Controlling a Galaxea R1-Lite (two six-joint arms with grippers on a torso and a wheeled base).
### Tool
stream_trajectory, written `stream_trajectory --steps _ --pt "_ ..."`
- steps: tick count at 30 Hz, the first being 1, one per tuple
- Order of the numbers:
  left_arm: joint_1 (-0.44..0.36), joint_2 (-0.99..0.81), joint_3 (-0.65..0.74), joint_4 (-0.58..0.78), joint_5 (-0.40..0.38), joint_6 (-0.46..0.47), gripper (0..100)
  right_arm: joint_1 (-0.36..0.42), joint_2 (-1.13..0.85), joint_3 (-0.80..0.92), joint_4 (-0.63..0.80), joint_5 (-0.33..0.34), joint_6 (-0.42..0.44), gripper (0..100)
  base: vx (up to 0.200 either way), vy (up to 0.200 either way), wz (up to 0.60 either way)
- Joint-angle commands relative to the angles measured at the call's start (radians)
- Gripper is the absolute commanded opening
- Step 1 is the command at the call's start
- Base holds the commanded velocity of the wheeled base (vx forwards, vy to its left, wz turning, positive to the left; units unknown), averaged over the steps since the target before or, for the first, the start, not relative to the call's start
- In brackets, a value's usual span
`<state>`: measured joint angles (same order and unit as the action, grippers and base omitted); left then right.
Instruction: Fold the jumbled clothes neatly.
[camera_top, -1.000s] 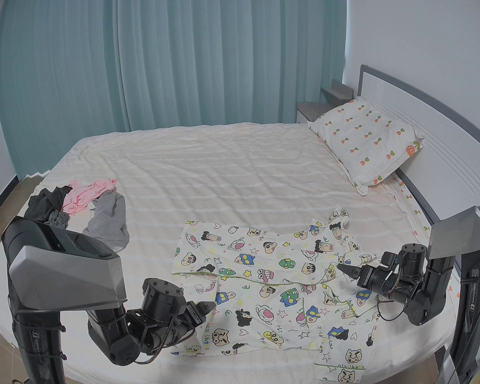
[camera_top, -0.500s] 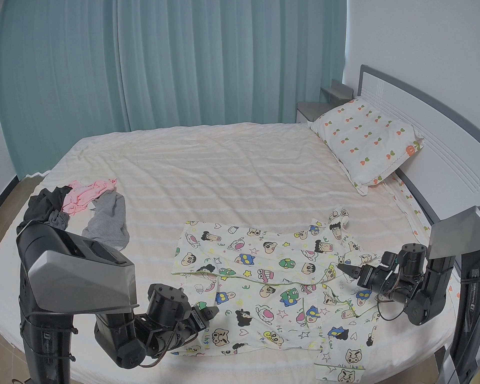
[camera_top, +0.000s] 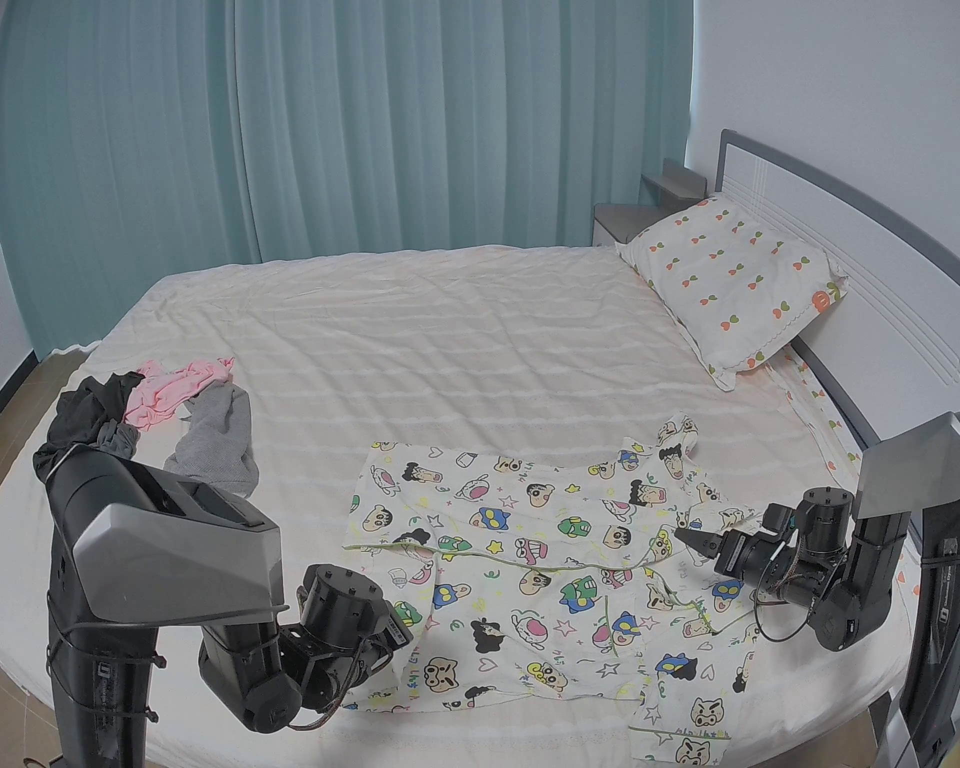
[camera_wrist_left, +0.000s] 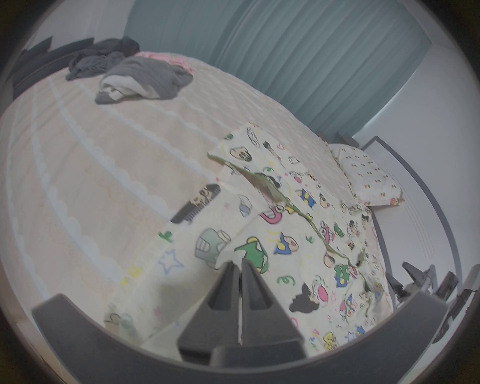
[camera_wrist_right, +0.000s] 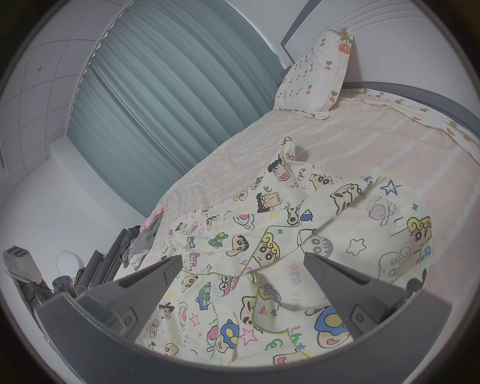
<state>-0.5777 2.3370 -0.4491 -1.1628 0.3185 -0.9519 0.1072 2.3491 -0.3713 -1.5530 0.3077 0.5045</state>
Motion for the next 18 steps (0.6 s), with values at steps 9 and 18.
stream_trajectory --steps 9,18 --pt "0.133 -0.013 0.004 -0.172 0.011 0.119 0 0.002 0.006 0.003 -0.010 0.004 0.000 100 0.000 0.000 0.00" --pt "0.199 0.073 0.009 -0.322 -0.027 0.176 0 0.003 0.025 0.003 -0.010 0.004 -0.003 100 0.000 0.000 0.00"
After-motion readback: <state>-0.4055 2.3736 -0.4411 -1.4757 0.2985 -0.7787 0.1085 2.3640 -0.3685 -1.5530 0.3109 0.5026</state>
